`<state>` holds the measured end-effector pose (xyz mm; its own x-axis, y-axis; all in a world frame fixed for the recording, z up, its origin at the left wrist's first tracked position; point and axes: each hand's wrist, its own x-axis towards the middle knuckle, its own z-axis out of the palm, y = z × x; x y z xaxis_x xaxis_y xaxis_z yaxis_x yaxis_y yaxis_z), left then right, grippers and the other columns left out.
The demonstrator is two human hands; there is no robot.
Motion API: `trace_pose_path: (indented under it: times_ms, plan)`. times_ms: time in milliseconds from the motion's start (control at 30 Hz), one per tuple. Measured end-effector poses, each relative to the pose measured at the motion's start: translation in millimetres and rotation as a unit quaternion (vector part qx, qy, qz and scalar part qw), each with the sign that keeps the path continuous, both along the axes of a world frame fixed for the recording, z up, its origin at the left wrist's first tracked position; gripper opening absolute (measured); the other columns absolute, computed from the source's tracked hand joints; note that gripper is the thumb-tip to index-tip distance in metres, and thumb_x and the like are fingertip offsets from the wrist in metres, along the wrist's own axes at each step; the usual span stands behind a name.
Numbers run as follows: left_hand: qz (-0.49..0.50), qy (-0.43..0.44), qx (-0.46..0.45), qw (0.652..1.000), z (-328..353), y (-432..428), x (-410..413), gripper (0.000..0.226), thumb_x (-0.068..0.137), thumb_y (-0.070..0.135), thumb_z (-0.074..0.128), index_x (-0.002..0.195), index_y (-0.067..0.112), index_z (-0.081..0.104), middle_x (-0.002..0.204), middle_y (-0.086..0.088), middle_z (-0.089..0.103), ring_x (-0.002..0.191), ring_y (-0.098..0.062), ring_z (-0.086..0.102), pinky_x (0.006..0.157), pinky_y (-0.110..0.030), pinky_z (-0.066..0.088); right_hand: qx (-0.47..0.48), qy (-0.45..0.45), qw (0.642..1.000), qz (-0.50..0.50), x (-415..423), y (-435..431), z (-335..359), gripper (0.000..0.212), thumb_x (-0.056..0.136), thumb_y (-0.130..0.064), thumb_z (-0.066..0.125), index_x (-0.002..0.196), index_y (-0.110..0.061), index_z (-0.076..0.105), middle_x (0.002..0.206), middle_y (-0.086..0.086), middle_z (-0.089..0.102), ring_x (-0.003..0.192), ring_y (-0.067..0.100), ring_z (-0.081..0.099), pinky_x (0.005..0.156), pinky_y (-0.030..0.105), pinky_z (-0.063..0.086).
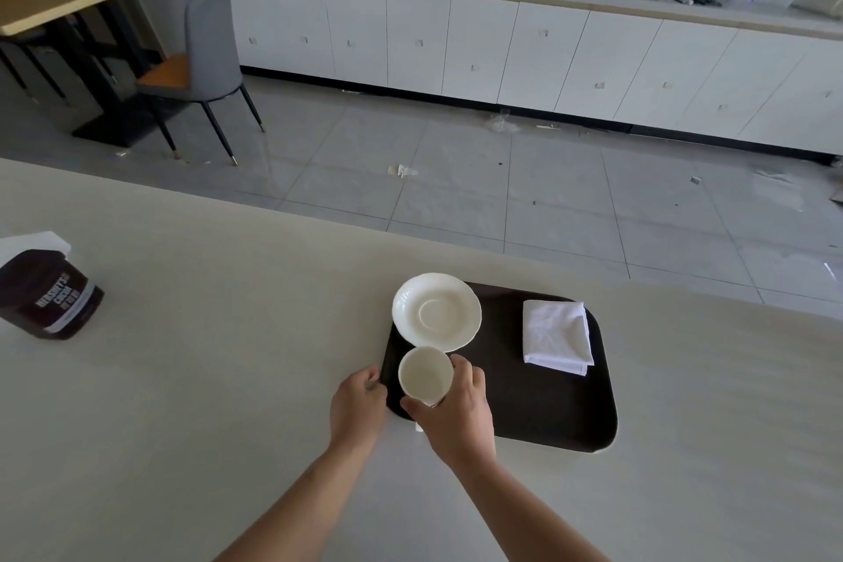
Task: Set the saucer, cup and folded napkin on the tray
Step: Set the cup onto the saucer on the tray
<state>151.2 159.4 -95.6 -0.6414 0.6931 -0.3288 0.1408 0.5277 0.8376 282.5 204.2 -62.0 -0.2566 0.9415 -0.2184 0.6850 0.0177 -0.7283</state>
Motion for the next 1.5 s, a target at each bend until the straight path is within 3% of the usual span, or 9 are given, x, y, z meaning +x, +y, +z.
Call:
trace_pose_path:
  times_ms: [133, 400, 633, 733, 800, 900, 1033, 1300, 1500]
  plan:
    - [-0.012, 0.043, -0.003, 0.999, 3, 0, 2, 0.008, 0.075, -0.001, 0.042, 0.070, 0.003, 0.038, 0.064, -0.003, 0.036, 0.064, -0.019, 0.029, 0.062, -0.033, 0.024, 0.000, 0.002, 1.000, 0.007, 1, -2, 1, 0.083, 0.068, -0.046, 0.086, 0.135, -0.023, 0.044, 0.125, -0.003, 0.045, 0.100, 0.021, 0.062, 0.074, 0.027, 0.045]
    - [-0.009, 0.041, -0.012, 0.999, 4, 2, 1, 0.007, 0.074, -0.002, 0.042, 0.069, 0.002, 0.039, 0.064, -0.005, 0.037, 0.065, -0.020, 0.029, 0.063, -0.032, 0.024, 0.007, -0.005, 1.000, 0.016, 2, 3, 2, 0.072, 0.070, -0.041, 0.086, 0.128, -0.021, 0.050, 0.126, -0.004, 0.056, 0.108, 0.019, 0.060, 0.084, 0.030, 0.050]
    - [-0.008, 0.025, -0.010, 1.000, 5, 2, 1, 0.009, 0.077, -0.001, 0.044, 0.069, 0.003, 0.042, 0.062, -0.004, 0.041, 0.064, -0.019, 0.034, 0.061, -0.032, 0.028, -0.007, 0.010, 1.000, -0.001, -4, 1, 1, 0.069, 0.068, -0.044, 0.086, 0.122, -0.021, 0.049, 0.121, -0.006, 0.056, 0.102, 0.016, 0.059, 0.079, 0.027, 0.046]
    - [-0.008, -0.013, -0.001, 1.000, 4, 2, -1, 0.016, 0.077, 0.004, 0.041, 0.078, -0.003, 0.055, 0.068, -0.013, 0.054, 0.069, -0.019, 0.043, 0.065, -0.038, 0.042, -0.013, 0.016, 1.000, -0.004, -7, 0, 2, 0.070, 0.066, -0.045, 0.086, 0.121, -0.022, 0.049, 0.120, -0.007, 0.055, 0.098, 0.013, 0.057, 0.077, 0.026, 0.045]
    - [0.000, -0.031, 0.004, 1.000, 5, 2, -3, 0.026, 0.076, 0.007, 0.040, 0.086, -0.003, 0.062, 0.077, -0.020, 0.062, 0.073, -0.017, 0.049, 0.078, -0.049, 0.055, -0.016, 0.019, 1.000, -0.005, -6, 1, 1, 0.070, 0.066, -0.045, 0.087, 0.121, -0.022, 0.049, 0.119, -0.008, 0.055, 0.095, 0.011, 0.054, 0.077, 0.025, 0.044]
    - [0.003, -0.039, 0.012, 0.999, 4, 2, -4, 0.027, 0.073, 0.009, 0.040, 0.083, 0.000, 0.063, 0.075, -0.018, 0.062, 0.072, -0.016, 0.049, 0.080, -0.053, 0.057, -0.016, 0.022, 1.000, -0.005, -3, 2, 2, 0.070, 0.066, -0.043, 0.088, 0.120, -0.022, 0.051, 0.117, -0.008, 0.057, 0.095, 0.010, 0.054, 0.077, 0.025, 0.045]
    - [-0.002, -0.047, 0.002, 0.999, 5, 4, -6, 0.010, 0.072, 0.004, 0.044, 0.064, 0.006, 0.039, 0.063, -0.005, 0.041, 0.067, -0.019, 0.038, 0.067, -0.035, 0.039, -0.001, 0.036, 0.999, -0.013, -3, 5, 9, 0.067, 0.063, -0.045, 0.087, 0.117, -0.023, 0.053, 0.112, -0.009, 0.059, 0.090, 0.008, 0.057, 0.073, 0.023, 0.046]
    - [-0.007, 0.027, -0.034, 0.999, 11, 16, -7, 0.016, 0.069, 0.000, 0.041, 0.067, 0.008, 0.027, 0.065, -0.003, 0.029, 0.065, -0.018, 0.024, 0.061, -0.037, 0.018, 0.040, 0.022, 0.999, -0.008, -12, 56, 33, 0.081, 0.069, -0.047, 0.085, 0.134, -0.019, 0.047, 0.129, -0.002, 0.058, 0.107, 0.021, 0.062, 0.085, 0.033, 0.051]
    - [0.000, 0.046, -0.027, 0.999, 23, 35, -13, 0.030, 0.072, -0.004, 0.040, 0.066, 0.020, 0.022, 0.065, 0.000, 0.023, 0.064, -0.018, 0.020, 0.060, -0.034, 0.014, 0.029, 0.000, 0.999, -0.019, -20, 91, 28, 0.080, 0.069, -0.045, 0.086, 0.133, -0.016, 0.047, 0.129, 0.001, 0.059, 0.109, 0.022, 0.061, 0.081, 0.031, 0.048]
